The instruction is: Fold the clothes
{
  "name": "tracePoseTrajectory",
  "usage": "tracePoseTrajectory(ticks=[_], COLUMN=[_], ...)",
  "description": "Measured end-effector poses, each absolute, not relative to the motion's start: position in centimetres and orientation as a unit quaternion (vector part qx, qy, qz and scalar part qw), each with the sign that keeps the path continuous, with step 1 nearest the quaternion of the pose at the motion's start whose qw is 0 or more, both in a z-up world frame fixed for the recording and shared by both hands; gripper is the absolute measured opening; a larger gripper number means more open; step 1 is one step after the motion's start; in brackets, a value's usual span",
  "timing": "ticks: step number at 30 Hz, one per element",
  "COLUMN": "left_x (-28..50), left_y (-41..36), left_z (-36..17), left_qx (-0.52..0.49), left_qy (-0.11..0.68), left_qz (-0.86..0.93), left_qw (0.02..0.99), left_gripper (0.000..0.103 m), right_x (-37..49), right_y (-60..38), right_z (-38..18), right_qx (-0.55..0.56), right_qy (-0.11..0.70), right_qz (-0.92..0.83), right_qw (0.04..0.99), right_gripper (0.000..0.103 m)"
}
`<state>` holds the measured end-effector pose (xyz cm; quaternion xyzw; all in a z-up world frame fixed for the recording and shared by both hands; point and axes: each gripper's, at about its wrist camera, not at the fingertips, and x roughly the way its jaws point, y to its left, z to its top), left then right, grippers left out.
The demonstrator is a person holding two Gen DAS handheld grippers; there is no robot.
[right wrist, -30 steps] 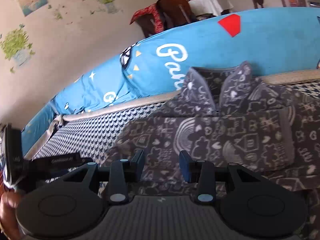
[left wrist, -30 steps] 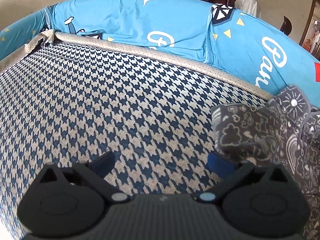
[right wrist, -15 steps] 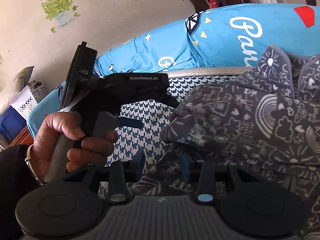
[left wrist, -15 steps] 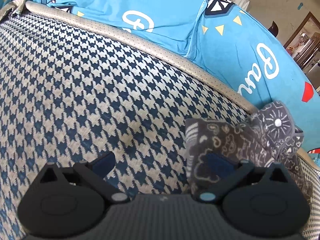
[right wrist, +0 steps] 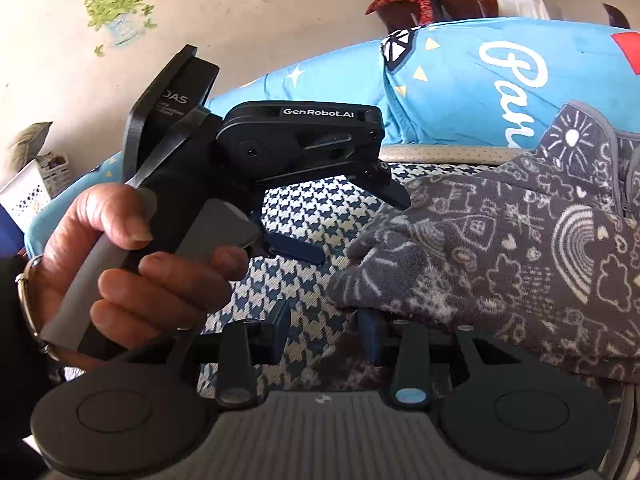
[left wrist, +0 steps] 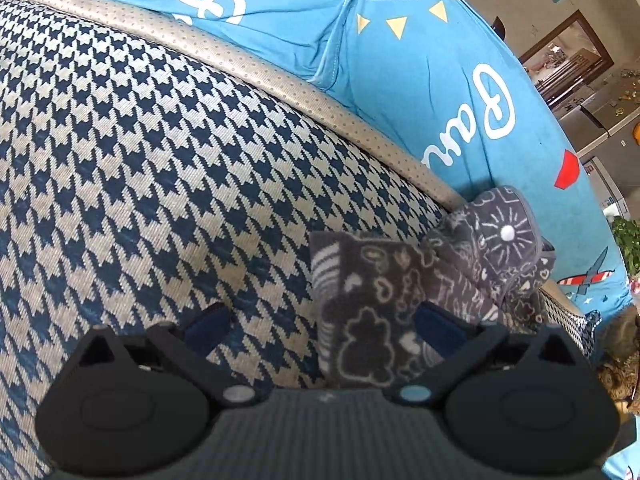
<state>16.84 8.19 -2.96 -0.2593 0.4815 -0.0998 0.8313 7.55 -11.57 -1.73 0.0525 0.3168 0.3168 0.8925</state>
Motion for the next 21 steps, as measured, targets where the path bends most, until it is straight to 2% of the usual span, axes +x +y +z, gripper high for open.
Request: tracePoseTrajectory(ticks=[4, 8, 11, 17, 21], left_x=[17.5, 18.0, 18.3, 18.7, 19.0], left_y=[7.8, 7.1, 6.5, 5.6, 5.7], left_z=[-2.9, -2.9, -3.1, -3.1, -3.1], left_qx=[-0.258, -0.259, -0.251, -0.248, -0.263], left_qy=[0.482, 0.483, 0.486, 0.482, 0.480], left_qz=[-0.123, -0.143, -0.149, -0.161, -0.173], left_qw=[0.828, 0.824, 0.824, 0.824, 0.819], left_gripper=[0.103, 0.103, 0.103, 0.101, 0.086], right_x=[8.0, 8.6, 8.6, 8.5, 8.3], right_y=[-11.1, -11.0, -11.2, -12.0, -12.0], right_z=[-2.1, -2.8, -2.9, -2.0, -1.9], right_qx=[0.058, 0.077, 0.087, 0.093, 0.070], right_qy=[0.315, 0.320, 0.319, 0.313, 0.311], right_qz=[0.290, 0.271, 0.274, 0.310, 0.321], right_qw=[0.902, 0.904, 0.903, 0.893, 0.892], right_gripper=[0.037, 0.018, 0.010, 0.009, 0.009])
